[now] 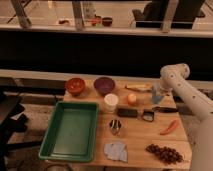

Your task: Place fork in plastic cup

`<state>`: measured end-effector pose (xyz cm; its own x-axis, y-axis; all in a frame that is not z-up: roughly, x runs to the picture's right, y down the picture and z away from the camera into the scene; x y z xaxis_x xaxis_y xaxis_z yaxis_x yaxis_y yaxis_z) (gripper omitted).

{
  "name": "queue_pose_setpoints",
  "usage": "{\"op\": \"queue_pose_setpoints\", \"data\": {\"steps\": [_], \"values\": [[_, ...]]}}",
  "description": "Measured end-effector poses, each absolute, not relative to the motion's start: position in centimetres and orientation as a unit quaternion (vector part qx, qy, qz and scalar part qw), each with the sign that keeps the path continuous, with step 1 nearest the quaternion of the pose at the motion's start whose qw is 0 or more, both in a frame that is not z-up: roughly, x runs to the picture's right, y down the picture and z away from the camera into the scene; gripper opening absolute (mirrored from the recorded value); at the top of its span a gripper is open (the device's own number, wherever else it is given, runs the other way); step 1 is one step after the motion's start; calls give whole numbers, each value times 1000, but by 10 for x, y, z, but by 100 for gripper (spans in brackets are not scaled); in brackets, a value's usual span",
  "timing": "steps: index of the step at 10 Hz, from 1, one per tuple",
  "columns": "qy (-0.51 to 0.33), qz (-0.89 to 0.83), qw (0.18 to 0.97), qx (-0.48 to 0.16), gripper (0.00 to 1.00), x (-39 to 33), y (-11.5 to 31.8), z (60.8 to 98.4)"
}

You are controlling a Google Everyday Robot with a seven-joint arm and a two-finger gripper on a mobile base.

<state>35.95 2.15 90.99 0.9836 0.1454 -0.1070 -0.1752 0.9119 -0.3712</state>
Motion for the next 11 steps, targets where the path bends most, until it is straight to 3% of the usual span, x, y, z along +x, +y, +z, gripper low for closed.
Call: {"op": "queue_pose_setpoints", "data": {"steps": [11], "values": [[47,90,976,-192,0,370,18,908]]}}
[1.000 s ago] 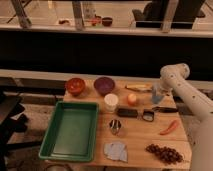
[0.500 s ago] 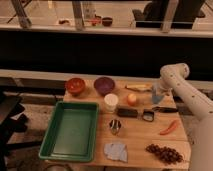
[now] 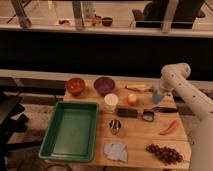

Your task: Place fork in plastic cup

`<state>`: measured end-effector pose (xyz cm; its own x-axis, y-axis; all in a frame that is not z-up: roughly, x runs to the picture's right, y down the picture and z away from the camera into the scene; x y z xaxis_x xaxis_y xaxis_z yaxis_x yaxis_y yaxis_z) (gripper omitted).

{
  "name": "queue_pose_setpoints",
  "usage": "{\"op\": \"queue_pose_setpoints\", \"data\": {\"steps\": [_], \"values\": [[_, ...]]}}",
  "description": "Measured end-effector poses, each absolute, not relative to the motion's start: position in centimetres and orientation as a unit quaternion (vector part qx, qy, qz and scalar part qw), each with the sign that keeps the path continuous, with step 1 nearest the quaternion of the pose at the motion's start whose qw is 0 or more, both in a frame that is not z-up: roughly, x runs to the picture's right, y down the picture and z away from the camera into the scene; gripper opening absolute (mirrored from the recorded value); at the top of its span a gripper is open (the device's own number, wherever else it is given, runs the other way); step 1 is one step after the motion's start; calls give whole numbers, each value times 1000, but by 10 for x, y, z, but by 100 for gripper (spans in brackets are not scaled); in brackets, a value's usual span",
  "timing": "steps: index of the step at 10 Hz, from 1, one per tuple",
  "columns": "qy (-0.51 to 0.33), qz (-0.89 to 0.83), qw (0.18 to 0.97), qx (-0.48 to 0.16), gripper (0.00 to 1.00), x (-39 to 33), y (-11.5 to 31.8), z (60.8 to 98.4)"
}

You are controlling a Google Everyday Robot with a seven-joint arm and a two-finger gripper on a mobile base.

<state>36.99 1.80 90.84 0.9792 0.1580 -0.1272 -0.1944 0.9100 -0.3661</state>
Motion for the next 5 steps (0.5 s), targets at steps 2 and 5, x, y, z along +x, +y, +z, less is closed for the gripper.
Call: {"op": "queue_pose_setpoints", "data": {"steps": [2,5], "values": [[48,92,977,-188,0,372,17,907],[49,75,978,-189,20,371,18,906]]}}
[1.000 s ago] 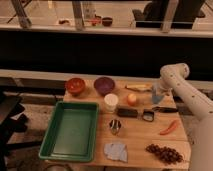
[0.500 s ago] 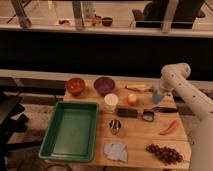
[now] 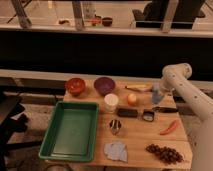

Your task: Place fork in plastic cup

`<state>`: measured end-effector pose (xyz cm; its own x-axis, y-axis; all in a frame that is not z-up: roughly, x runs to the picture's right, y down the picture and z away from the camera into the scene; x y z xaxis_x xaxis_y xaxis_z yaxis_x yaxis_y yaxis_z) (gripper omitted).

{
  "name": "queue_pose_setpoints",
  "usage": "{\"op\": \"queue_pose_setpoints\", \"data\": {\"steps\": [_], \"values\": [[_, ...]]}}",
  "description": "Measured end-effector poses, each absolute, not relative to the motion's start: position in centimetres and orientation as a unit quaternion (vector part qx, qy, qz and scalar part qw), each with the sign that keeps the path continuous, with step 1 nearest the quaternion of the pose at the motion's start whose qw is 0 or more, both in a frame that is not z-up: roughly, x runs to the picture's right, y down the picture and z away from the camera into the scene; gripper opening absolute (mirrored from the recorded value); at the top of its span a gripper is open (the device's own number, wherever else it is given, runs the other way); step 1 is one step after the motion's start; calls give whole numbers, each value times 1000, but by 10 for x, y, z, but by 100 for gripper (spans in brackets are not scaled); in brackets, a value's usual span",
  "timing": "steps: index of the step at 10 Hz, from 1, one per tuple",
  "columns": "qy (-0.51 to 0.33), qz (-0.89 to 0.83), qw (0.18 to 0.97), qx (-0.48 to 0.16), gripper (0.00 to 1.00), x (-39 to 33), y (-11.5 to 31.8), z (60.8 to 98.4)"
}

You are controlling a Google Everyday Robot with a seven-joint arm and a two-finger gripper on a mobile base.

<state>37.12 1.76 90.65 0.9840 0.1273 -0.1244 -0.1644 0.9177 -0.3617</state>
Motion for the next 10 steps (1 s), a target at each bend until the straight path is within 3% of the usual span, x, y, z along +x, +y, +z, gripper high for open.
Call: {"op": "queue_pose_setpoints", "data": {"steps": [4,6,10], "values": [[51,51,978,-198,60,353,16,909],[52,45,978,-197,75,348,16,911],[49,55,978,-197,77,345,13,912]]}}
